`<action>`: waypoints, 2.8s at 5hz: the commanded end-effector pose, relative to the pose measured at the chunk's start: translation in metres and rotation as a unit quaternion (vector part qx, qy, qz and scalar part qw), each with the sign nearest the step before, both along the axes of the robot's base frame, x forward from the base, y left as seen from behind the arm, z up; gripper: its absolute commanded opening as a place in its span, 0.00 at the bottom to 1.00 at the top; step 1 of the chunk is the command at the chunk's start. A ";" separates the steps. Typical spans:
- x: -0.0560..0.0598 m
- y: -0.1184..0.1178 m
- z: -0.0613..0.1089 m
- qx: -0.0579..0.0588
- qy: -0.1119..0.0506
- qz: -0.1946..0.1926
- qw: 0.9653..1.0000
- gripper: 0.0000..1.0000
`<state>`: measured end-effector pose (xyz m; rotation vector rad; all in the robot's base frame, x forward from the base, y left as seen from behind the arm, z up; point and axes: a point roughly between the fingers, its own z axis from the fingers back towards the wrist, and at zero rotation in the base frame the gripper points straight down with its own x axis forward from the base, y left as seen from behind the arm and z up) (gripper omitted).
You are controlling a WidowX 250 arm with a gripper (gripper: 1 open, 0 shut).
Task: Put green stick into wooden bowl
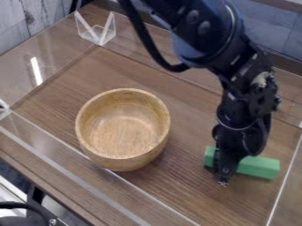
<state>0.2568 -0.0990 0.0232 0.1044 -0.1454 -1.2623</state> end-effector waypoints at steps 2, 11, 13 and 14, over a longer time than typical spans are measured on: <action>-0.015 -0.007 0.010 -0.010 -0.015 -0.007 1.000 0.00; -0.009 0.009 0.082 0.020 -0.004 0.018 1.000 0.00; -0.012 0.100 0.117 0.029 0.008 0.067 0.997 0.00; -0.021 0.130 0.125 0.031 0.011 0.077 0.997 0.00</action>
